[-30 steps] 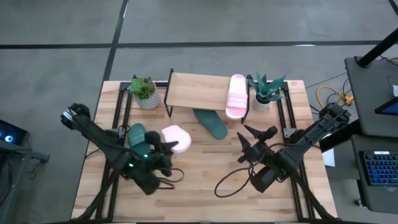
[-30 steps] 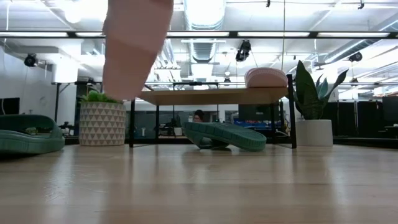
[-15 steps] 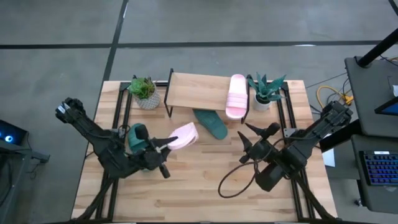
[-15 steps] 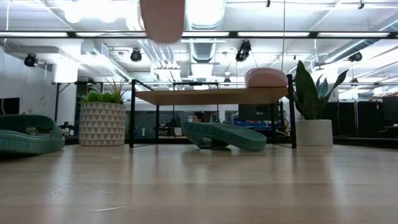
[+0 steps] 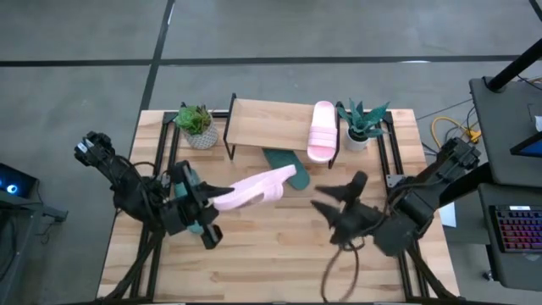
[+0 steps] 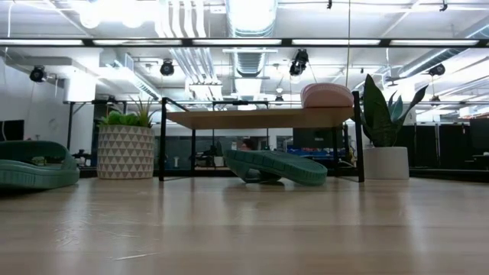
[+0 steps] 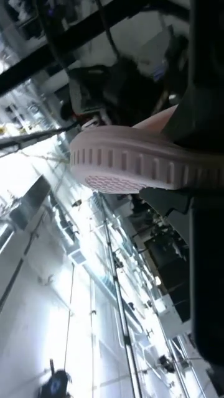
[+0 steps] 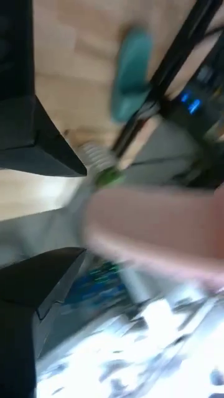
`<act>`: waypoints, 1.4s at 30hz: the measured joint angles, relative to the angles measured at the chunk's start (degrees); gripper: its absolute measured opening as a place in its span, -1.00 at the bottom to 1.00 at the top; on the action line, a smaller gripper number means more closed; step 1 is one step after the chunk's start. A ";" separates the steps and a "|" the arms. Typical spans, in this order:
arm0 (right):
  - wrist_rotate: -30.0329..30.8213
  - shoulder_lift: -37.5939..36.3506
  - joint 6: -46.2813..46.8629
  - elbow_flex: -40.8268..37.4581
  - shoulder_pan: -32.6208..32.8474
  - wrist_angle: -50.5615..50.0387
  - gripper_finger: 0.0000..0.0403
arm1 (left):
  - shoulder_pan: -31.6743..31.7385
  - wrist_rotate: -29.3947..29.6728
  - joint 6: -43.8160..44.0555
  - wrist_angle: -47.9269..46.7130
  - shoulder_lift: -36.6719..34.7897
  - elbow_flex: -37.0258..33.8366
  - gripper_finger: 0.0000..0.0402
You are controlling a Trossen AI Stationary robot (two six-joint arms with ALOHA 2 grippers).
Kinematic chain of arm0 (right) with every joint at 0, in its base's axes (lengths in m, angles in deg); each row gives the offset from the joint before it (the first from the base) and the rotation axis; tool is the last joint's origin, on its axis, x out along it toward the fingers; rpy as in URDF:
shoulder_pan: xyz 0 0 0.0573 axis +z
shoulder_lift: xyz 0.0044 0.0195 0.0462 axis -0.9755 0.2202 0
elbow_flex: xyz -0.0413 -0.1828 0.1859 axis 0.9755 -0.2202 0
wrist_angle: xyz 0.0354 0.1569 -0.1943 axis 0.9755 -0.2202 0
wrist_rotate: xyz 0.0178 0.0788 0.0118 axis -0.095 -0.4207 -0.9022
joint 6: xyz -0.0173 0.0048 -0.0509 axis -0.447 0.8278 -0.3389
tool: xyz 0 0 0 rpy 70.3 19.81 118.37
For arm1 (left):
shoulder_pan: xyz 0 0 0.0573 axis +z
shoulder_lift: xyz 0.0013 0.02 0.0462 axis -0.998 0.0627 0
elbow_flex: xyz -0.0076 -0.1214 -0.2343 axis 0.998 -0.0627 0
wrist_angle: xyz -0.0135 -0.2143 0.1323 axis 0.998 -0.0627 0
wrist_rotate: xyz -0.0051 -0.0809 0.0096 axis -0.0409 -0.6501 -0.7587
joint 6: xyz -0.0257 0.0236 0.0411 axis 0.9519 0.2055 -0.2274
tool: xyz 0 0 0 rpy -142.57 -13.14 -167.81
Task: Pick and place slides into the shelf
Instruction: Put the pink slides on the shelf
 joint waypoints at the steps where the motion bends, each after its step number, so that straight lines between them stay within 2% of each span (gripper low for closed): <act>1: -2.56 0.00 -5.45 -0.34 0.00 3.61 -0.07 | 0.20 -0.06 -0.04 0.84 -0.03 0.00 -0.88; 4: -6.88 0.02 -20.33 -1.67 -0.08 13.56 -0.07 | 0.67 -0.14 0.00 3.89 -0.11 -0.39 -0.88; 7: -7.20 0.47 -32.59 -2.50 -0.48 21.36 -0.07 | 1.33 -0.28 0.33 7.28 -0.11 -1.07 -0.88; 13: -8.56 0.87 -48.15 -2.69 -2.25 30.13 -0.07 | 4.27 -0.12 4.58 9.14 -1.02 -1.61 -0.88; 21: -8.30 1.11 -51.98 -3.14 -7.80 30.14 -0.07 | 11.52 -1.55 15.80 -0.43 -0.81 -2.11 -0.88; 29: -7.97 2.01 -57.32 -3.26 -10.41 30.22 -0.07 | 20.29 -9.85 29.72 -1.63 -1.97 -3.75 -0.88; 37: -6.91 2.01 -67.77 -3.26 -11.07 33.00 -0.07 | 26.40 -21.53 48.13 -11.60 -4.84 -4.61 -0.88; 39: -6.88 2.01 -69.34 -3.26 -11.46 32.88 -0.07 | 27.42 -24.23 50.79 -11.57 -4.86 -4.61 -0.88; 42: -6.92 2.01 -69.18 -3.26 -11.82 32.97 -0.07 | 28.02 -25.18 52.38 -11.56 -4.98 -4.46 -0.88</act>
